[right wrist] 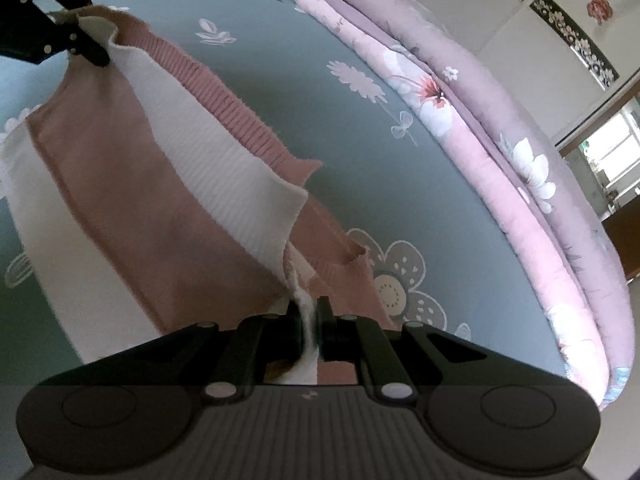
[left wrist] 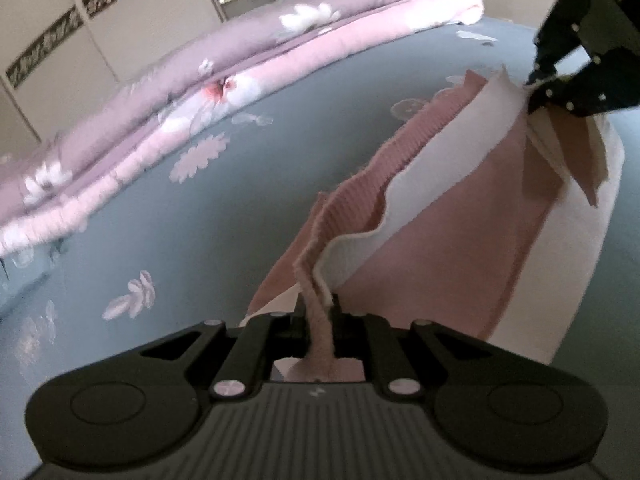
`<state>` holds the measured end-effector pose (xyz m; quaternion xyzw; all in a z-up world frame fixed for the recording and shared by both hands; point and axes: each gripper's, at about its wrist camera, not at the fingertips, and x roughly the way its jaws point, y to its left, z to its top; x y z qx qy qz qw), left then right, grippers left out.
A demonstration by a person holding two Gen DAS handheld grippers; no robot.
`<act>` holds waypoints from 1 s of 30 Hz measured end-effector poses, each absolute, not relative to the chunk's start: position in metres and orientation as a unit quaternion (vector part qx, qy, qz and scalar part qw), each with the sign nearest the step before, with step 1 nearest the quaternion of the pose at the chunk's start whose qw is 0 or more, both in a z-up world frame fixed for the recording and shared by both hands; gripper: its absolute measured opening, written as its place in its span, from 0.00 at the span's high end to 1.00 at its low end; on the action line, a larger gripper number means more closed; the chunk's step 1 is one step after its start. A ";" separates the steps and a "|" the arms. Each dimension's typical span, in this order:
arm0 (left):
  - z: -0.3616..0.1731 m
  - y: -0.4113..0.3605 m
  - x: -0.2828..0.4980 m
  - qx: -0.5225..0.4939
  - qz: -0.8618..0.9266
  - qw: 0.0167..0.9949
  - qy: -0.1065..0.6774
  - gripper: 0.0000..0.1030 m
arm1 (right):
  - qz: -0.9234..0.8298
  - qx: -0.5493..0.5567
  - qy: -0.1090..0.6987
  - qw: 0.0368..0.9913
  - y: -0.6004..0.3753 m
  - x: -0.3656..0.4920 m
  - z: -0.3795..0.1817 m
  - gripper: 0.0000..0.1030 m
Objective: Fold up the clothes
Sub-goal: 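Fold the held hem up over the sweater body toward the collar with both grippers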
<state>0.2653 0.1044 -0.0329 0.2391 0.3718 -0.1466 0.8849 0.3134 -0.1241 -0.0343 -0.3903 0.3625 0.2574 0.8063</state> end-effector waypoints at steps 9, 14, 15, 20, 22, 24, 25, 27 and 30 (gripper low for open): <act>-0.061 0.105 0.303 0.214 -0.139 0.882 0.396 0.92 | 0.248 -0.373 0.382 0.809 -0.127 0.343 -0.070 0.91; -0.069 0.106 0.309 0.203 -0.134 0.882 0.403 0.92 | 0.249 -0.360 0.385 0.812 -0.130 0.348 -0.077 0.91; -0.071 0.106 0.311 0.202 -0.133 0.882 0.404 0.91 | 0.250 -0.356 0.386 0.813 -0.131 0.350 -0.077 0.91; -0.080 0.108 0.320 0.191 -0.132 0.882 0.411 0.91 | 0.249 -0.348 0.396 0.813 -0.132 0.354 -0.087 0.91; -0.085 0.109 0.323 0.186 -0.130 0.881 0.415 0.90 | 0.248 -0.345 0.396 0.814 -0.131 0.358 -0.094 0.91; -0.091 0.109 0.326 0.183 -0.129 0.880 0.419 0.88 | 0.248 -0.341 0.398 0.815 -0.131 0.359 -0.097 0.91; -0.093 0.109 0.327 0.182 -0.126 0.881 0.419 0.86 | 0.248 -0.338 0.400 0.815 -0.132 0.359 -0.098 0.91; -0.096 0.110 0.329 0.178 -0.123 0.881 0.420 0.84 | 0.247 -0.336 0.400 0.816 -0.132 0.359 -0.098 0.91; -0.099 0.111 0.331 0.175 -0.112 0.883 0.422 0.72 | 0.241 -0.333 0.399 0.820 -0.134 0.359 -0.098 0.81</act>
